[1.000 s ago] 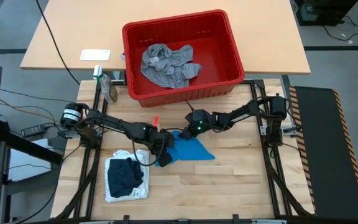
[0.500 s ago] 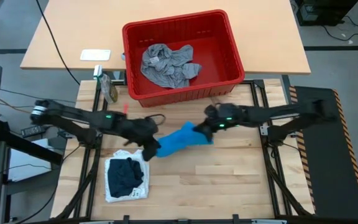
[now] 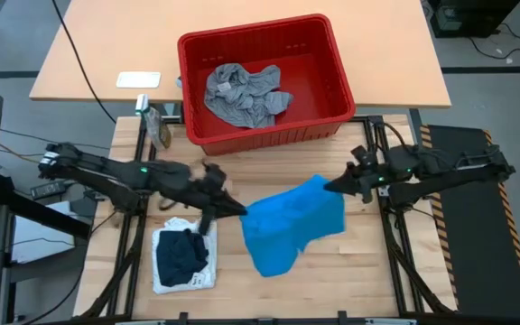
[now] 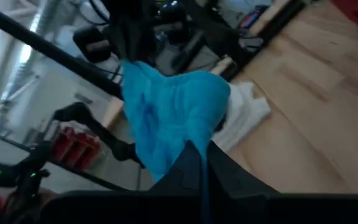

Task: Fold laundry
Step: Fold the light blue shorts

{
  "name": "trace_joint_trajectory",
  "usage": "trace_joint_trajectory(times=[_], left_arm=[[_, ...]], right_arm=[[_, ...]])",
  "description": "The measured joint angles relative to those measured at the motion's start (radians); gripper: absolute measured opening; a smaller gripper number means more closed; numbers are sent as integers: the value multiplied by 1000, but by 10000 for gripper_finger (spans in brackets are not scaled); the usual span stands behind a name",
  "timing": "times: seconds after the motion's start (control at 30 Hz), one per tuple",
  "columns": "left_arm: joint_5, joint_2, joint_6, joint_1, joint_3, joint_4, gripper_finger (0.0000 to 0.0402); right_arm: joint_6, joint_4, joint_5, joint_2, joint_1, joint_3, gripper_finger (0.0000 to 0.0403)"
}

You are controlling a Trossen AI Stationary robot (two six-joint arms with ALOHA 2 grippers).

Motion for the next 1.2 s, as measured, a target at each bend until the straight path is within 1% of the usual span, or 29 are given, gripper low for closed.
trace_joint_trajectory(times=[0.1, 0.2, 0.23, 0.3, 0.37, 0.43, 0.47, 0.53, 0.6, 0.7, 0.77, 0.83, 0.9, 0.97, 1.0, 1.1, 1.13, 1.2], left_arm=[[-42, 78, -53, 0, -1, -62, 7], [-111, 162, -95, 0, 0, -155, 7], [-141, 193, -102, 0, 0, -193, 7], [-197, 258, -107, 11, -2, -265, 7], [-259, 316, -92, 35, -1, -293, 7], [-291, 371, -85, 74, -1, -335, 7], [-296, 397, -85, 98, -1, -349, 7], [-315, 442, -84, 142, -1, -382, 7], [-321, 476, -88, 187, -1, -388, 7], [-323, 511, -82, 246, -1, -416, 7], [-330, 516, -79, 271, -2, -437, 7], [-330, 515, -70, 285, -1, -475, 7], [-328, 515, -62, 290, -2, -515, 7], [-307, 515, -61, 290, -2, -546, 7], [-263, 515, -46, 291, -1, -555, 7], [-68, 515, 59, 290, -1, -554, 13], [-41, 515, 79, 289, -1, -554, 19], [-26, 508, 130, 283, -1, -559, 36]], right_arm=[[14, -139, 43, 30, -37, 0, 5], [-6, -261, 25, 128, -108, -6, 5], [-28, -273, 19, 170, -136, -18, 5], [-120, -223, 37, 262, -194, -47, 5], [-241, -157, 135, 357, -247, -80, 15], [-292, -72, 225, 451, -294, -96, 37], [-318, -23, 248, 492, -321, -98, 52], [-361, 92, 252, 561, -365, -96, 82], [-371, 173, 225, 609, -394, -89, 114], [-317, 208, 207, 639, -405, -63, 154], [-261, 216, 184, 640, -391, -56, 170], [-240, 239, 139, 638, -354, -55, 176], [-245, 243, 95, 635, -296, -55, 173], [-288, 250, 78, 640, -226, -57, 165], [-315, 256, 81, 647, -186, -63, 160], [-386, 278, 141, 686, -57, -64, 148], [-409, 303, 156, 703, -17, -64, 144], [-461, 391, 173, 748, 51, -64, 139]])
